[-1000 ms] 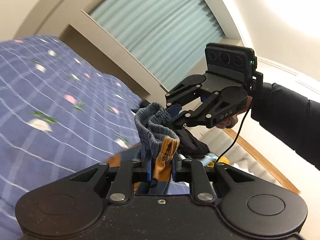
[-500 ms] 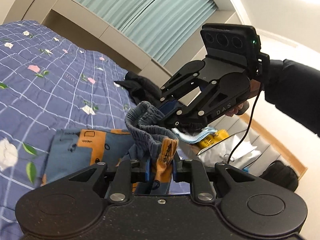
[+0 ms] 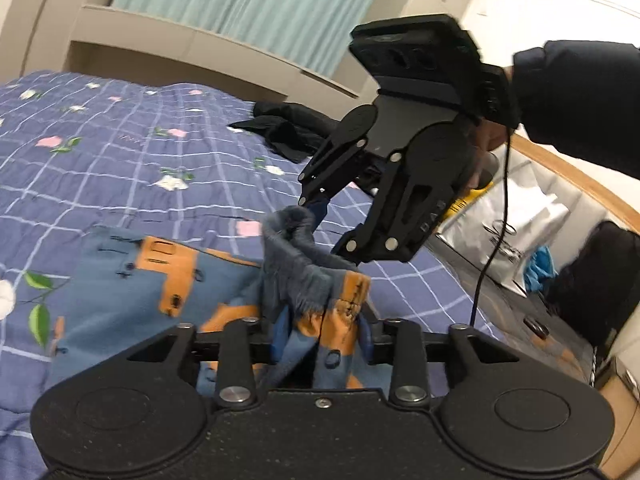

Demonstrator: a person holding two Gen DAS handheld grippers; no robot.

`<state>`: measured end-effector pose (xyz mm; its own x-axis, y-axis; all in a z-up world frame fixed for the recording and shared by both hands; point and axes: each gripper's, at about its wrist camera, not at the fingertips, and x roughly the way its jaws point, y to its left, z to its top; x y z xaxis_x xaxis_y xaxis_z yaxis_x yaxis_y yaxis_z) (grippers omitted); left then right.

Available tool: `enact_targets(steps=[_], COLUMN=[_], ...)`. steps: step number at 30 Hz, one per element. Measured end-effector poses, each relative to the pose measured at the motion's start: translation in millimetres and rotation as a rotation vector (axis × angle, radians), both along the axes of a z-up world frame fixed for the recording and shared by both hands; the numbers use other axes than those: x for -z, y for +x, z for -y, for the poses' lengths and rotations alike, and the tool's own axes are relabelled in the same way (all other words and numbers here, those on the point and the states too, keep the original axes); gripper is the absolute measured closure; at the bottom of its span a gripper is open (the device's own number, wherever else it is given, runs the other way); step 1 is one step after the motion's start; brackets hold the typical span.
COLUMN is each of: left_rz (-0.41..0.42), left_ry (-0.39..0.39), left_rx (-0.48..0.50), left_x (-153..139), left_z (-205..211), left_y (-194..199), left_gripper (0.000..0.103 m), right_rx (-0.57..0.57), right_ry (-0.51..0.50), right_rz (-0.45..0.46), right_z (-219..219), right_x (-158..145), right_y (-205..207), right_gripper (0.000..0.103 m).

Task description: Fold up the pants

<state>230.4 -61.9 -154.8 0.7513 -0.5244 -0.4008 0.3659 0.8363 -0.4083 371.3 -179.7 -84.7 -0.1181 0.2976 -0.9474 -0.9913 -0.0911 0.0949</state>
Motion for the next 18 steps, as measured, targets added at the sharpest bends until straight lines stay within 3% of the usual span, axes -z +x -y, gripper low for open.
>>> enact_targets(steps=[9,11,12,16,18], left_rz=[-0.018,-0.004,0.008,0.044,0.047], left_ry=[0.086,0.094,0.101,0.092,0.075], left_rx=[0.170,0.211,0.229,0.277,0.276], left_x=[8.8,9.4,9.3,6.2,2.6], left_z=[30.8,36.2,37.8,39.0,31.4], left_y=[-9.8,-16.5,-20.3,-31.9,-34.8], left_gripper=[0.050,0.044,0.039,0.037,0.037], right_rx=[0.162,0.226,0.253,0.335,0.349], right_ry=[-0.023,0.039,0.075,0.246,0.260], right_rz=[0.062,0.090,0.107,0.119,0.108], right_z=[59.3,66.4,67.5,64.0,58.3], right_x=[-10.4,-22.6,-27.4,-36.4,-25.4], right_y=[10.2,10.9,10.0,-1.5,-6.3], right_gripper=[0.055,0.051,0.045,0.036,0.035])
